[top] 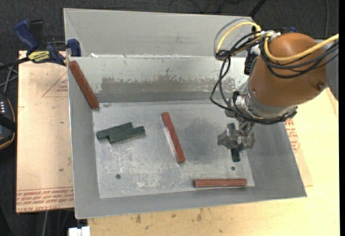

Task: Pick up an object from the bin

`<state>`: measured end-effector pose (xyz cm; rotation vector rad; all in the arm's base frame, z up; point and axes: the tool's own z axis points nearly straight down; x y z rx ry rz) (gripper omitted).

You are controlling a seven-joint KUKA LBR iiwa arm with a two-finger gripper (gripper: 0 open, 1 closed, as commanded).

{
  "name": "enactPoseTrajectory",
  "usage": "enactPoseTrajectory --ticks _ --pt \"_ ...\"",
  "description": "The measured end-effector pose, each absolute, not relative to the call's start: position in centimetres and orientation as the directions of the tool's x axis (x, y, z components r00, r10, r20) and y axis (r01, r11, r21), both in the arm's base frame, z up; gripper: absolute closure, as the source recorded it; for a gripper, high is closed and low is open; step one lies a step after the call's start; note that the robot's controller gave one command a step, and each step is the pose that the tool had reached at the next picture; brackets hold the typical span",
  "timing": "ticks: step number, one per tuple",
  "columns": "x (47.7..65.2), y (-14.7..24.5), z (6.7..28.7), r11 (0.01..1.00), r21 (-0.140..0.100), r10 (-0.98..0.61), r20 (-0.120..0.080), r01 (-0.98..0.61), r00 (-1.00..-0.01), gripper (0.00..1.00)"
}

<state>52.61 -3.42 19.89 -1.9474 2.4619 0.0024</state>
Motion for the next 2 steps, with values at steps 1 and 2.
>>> enactPoseTrajectory --ticks 1,2 --pt "52.6 -3.4 19.9 0.23 0.0 -0.973 -0.003 -0.973 -0.23 1.0" --pt "53.1 -3.9 21.8 0.151 0.006 -0.988 -0.003 -0.988 -0.151 1.0"
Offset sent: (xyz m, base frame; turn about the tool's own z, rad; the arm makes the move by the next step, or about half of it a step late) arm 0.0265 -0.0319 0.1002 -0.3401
